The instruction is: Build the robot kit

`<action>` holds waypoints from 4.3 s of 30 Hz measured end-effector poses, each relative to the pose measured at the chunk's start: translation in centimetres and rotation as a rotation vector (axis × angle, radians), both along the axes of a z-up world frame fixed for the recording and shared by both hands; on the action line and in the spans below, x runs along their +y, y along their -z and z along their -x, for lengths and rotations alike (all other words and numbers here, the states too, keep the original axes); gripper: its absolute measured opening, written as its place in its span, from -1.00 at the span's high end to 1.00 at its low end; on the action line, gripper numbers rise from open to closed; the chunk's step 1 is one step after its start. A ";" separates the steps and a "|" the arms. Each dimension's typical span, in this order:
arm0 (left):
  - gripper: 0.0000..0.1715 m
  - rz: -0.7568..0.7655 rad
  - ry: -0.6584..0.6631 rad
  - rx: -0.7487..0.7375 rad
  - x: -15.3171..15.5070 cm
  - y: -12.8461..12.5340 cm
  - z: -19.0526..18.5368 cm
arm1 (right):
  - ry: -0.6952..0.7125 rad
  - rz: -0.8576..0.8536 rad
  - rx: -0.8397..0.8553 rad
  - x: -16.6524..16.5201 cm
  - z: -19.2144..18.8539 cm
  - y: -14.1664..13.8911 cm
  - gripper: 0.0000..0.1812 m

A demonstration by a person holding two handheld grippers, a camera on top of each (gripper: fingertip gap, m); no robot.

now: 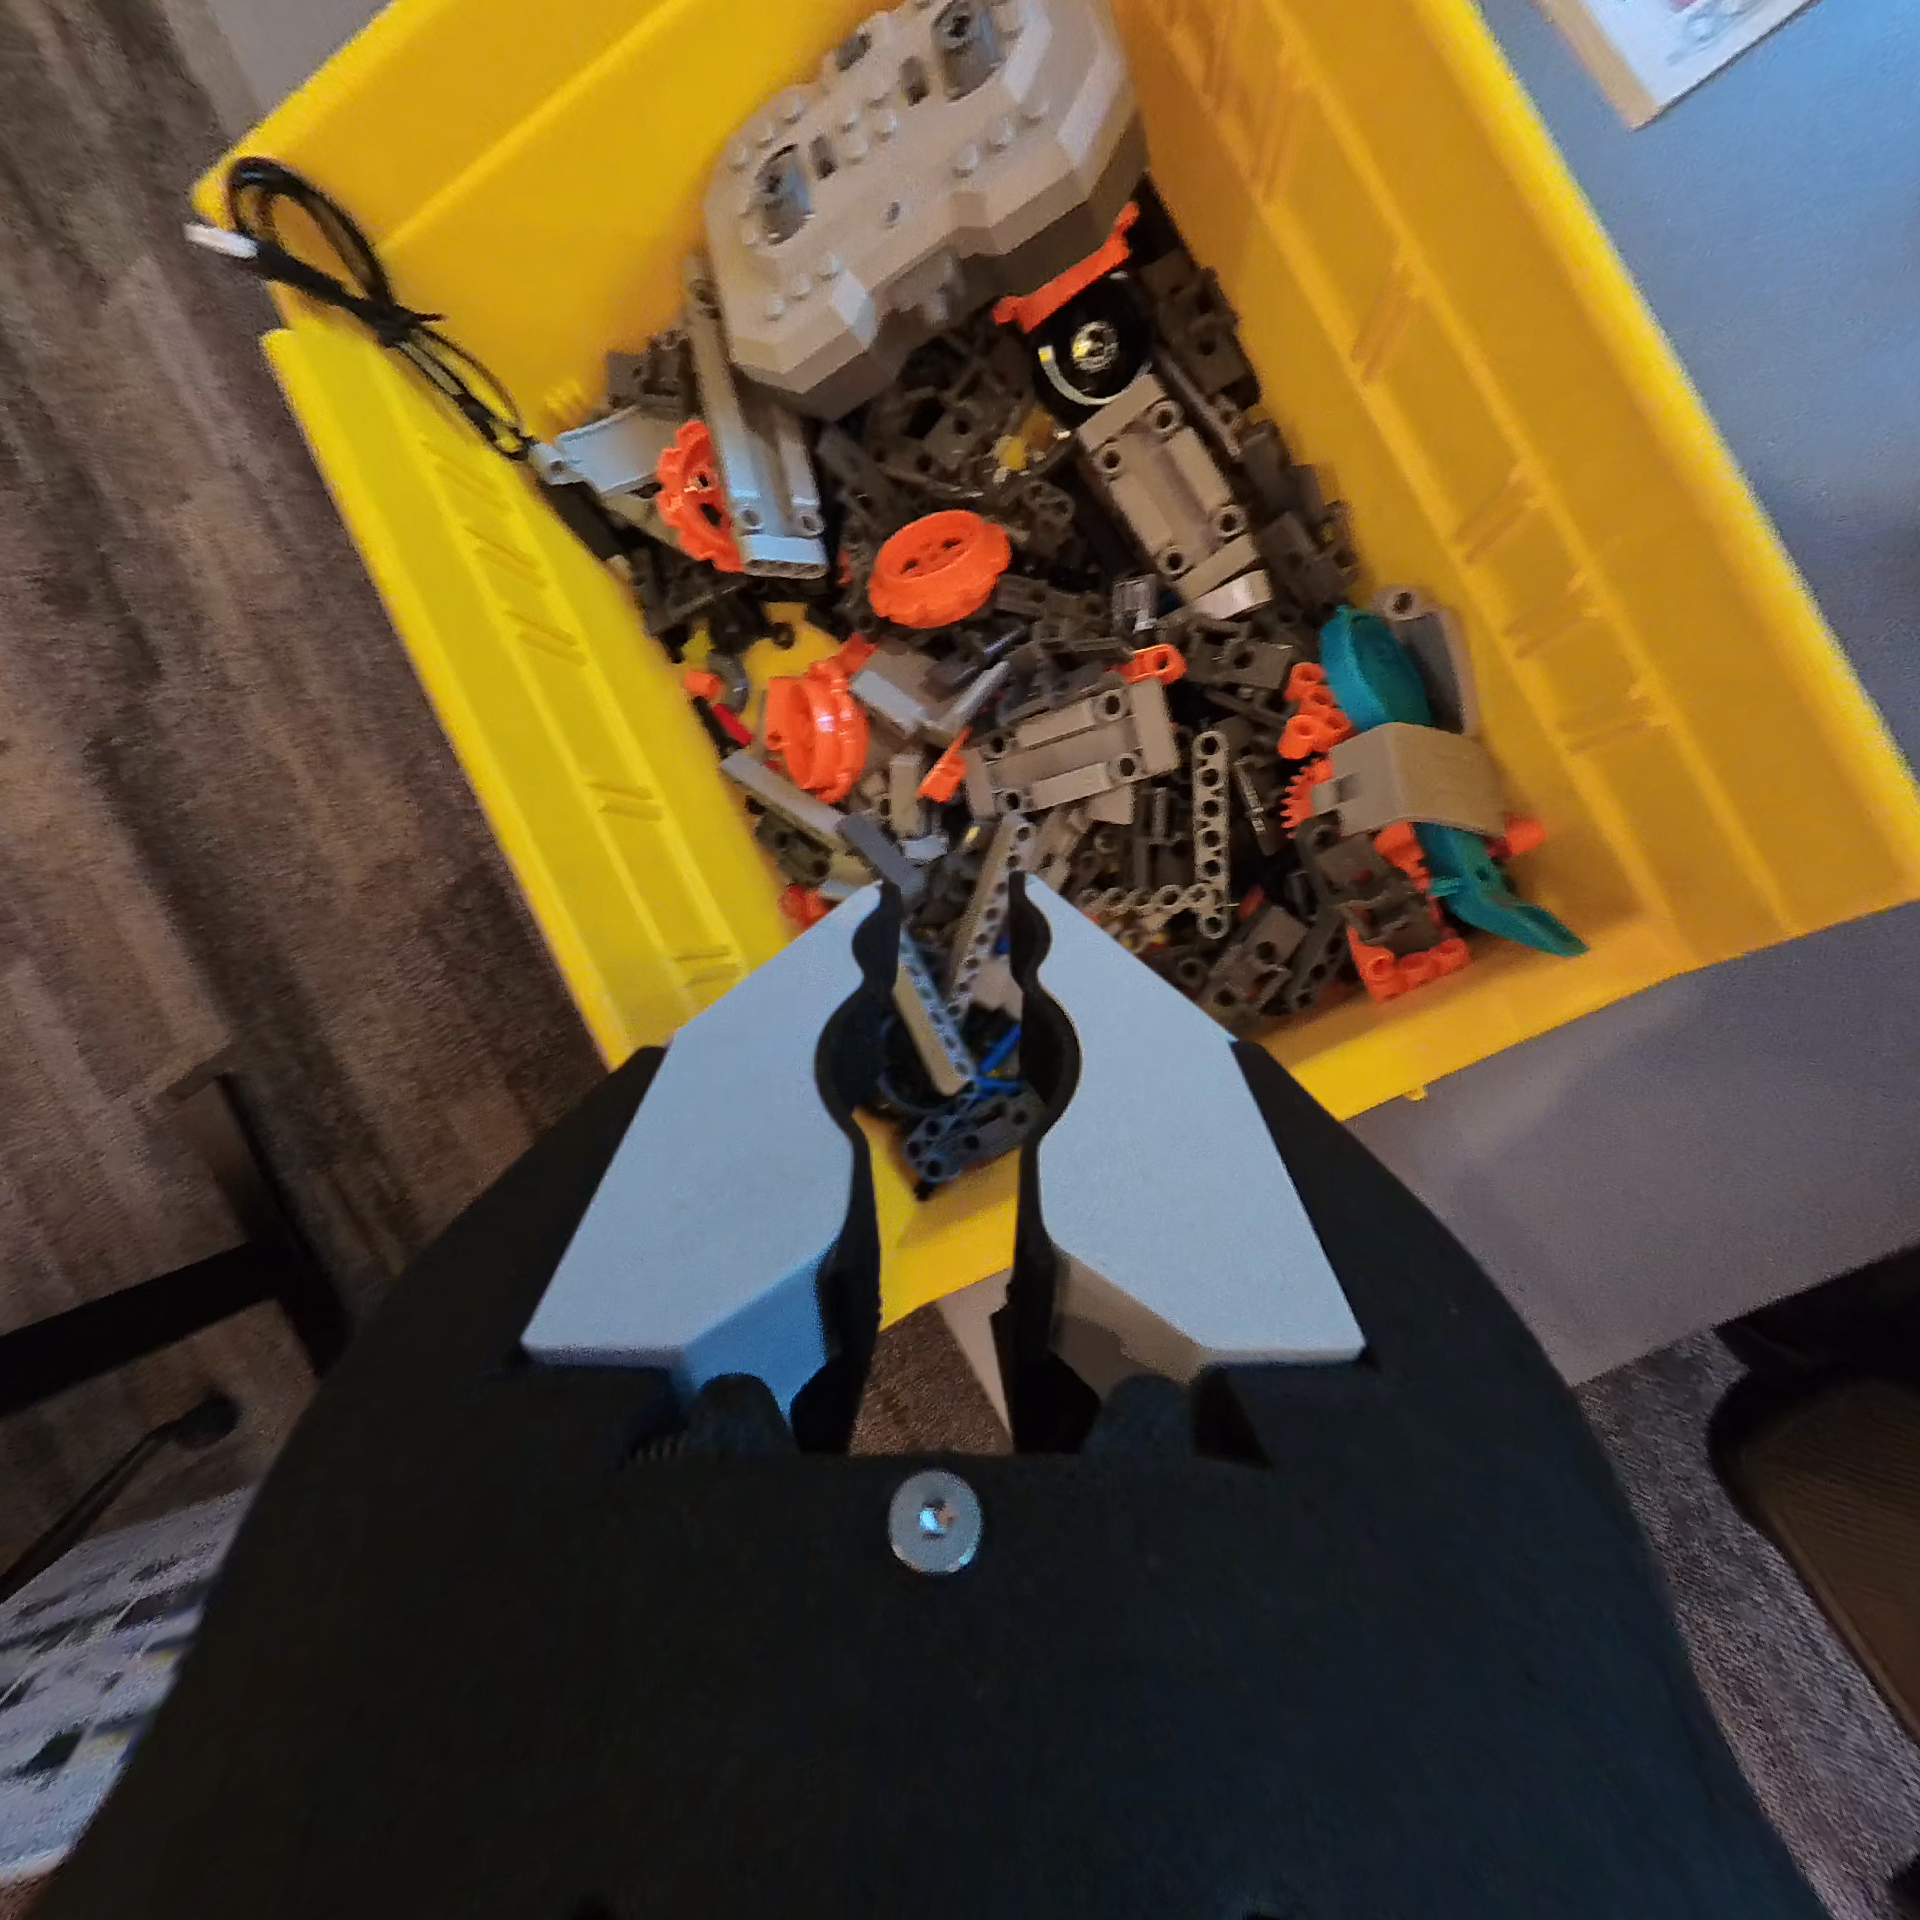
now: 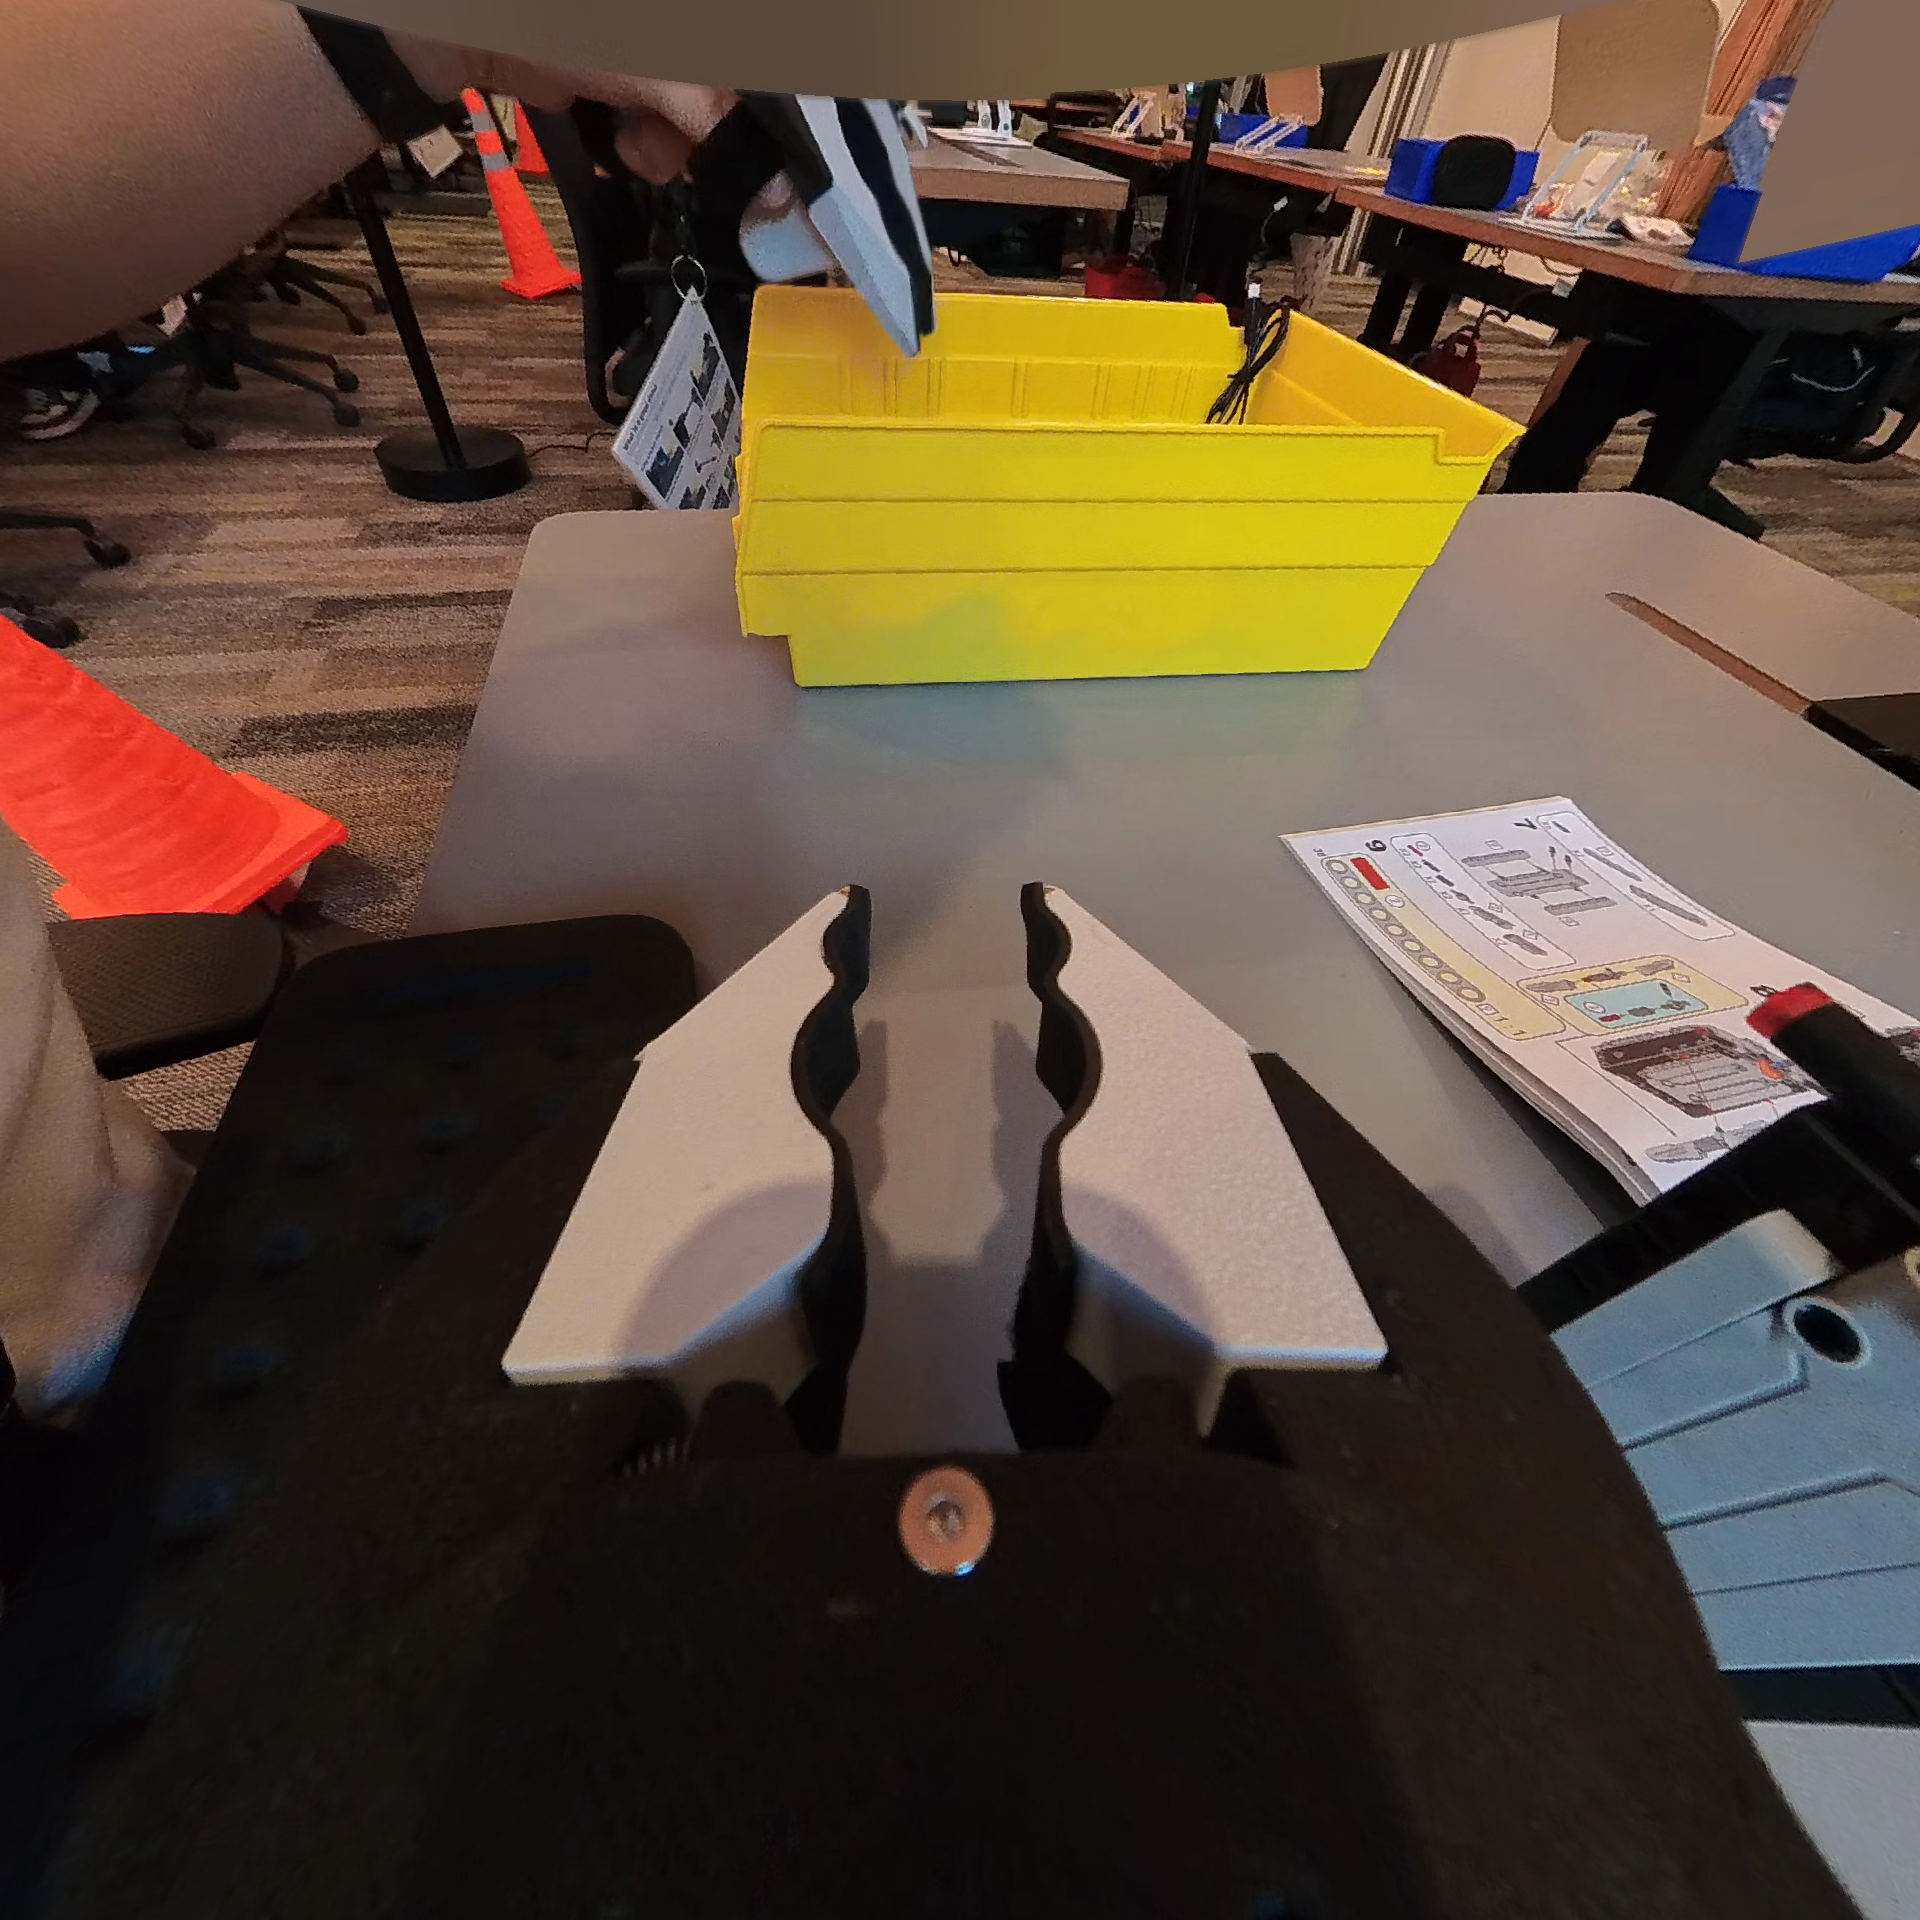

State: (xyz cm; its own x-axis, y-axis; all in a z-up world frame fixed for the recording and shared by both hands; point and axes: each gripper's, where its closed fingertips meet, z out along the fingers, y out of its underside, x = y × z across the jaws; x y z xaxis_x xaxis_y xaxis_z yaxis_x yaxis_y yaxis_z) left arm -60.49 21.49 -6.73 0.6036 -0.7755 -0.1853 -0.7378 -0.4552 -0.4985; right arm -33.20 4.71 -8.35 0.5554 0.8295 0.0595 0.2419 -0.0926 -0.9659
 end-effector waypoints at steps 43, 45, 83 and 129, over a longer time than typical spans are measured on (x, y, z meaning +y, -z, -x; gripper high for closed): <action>0.80 -0.015 0.181 0.108 10.7 7.4 -7.2 | -0.035 0.044 0.070 -0.8 0.2 -0.7 0.71; 0.84 0.009 0.173 0.097 10.6 7.3 -7.1 | -0.033 0.045 0.076 -0.8 0.1 -0.8 0.71; 0.94 0.158 -0.047 -0.204 8.0 3.8 -5.4 | -0.041 0.121 0.121 -0.7 0.1 -0.5 0.70; 0.87 0.170 0.038 -0.476 4.8 2.2 -7.0 | -0.057 0.170 0.120 -0.9 0.3 0.1 0.70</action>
